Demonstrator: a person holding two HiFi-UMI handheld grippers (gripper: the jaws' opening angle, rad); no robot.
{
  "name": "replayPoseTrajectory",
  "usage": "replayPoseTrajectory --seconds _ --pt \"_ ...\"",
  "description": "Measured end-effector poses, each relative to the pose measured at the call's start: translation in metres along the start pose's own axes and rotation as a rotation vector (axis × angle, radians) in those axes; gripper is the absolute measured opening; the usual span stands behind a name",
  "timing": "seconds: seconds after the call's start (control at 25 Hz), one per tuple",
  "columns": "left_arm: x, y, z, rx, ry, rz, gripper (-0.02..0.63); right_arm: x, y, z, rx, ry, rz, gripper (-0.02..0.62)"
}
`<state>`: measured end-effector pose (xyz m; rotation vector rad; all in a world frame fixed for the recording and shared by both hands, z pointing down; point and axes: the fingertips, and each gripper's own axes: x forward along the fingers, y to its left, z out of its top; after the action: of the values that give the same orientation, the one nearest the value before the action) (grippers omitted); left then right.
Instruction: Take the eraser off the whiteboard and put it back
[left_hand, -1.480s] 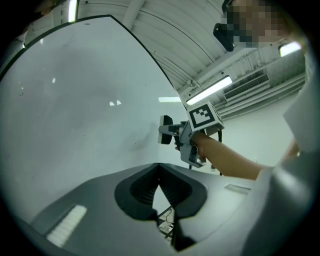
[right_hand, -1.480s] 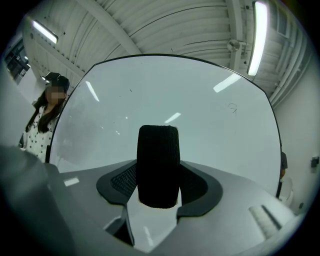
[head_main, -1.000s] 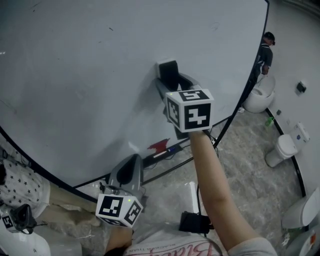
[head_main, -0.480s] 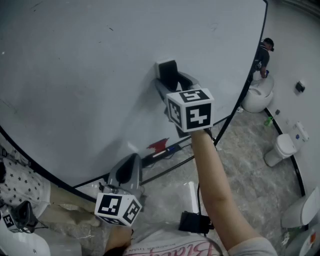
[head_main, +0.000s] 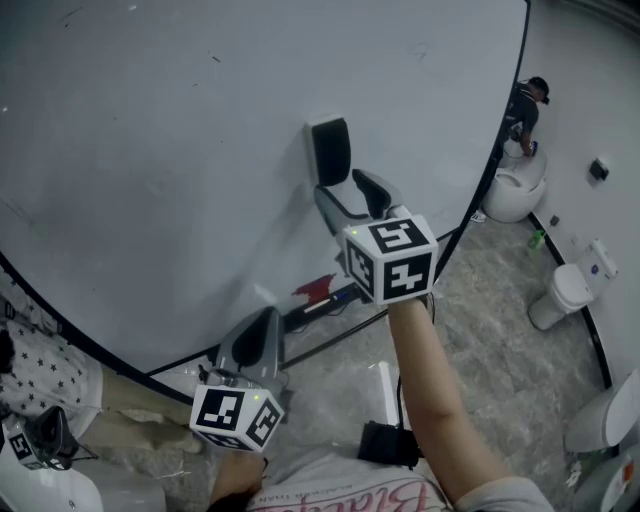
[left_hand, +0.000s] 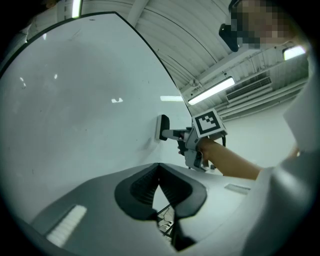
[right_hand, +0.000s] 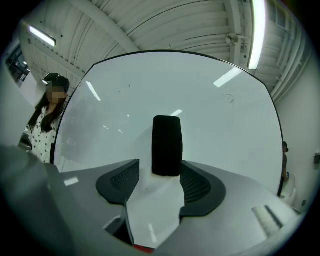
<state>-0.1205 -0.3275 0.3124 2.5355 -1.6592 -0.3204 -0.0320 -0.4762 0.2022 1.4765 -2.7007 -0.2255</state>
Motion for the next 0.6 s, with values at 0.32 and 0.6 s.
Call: replayPoseTrajectory --seconds 0.32,0.6 --pt "0.006 -0.001 0.001 0.007 -0.002 -0.018 -0.002 -0.053 0.033 -0.046 0.025 -0.017 0.011 0.088" --pt "0.007 -0.004 -0.001 0.006 0.000 -0.011 -0.002 -0.094 0.057 -0.075 0.022 -0.059 0.025 0.002"
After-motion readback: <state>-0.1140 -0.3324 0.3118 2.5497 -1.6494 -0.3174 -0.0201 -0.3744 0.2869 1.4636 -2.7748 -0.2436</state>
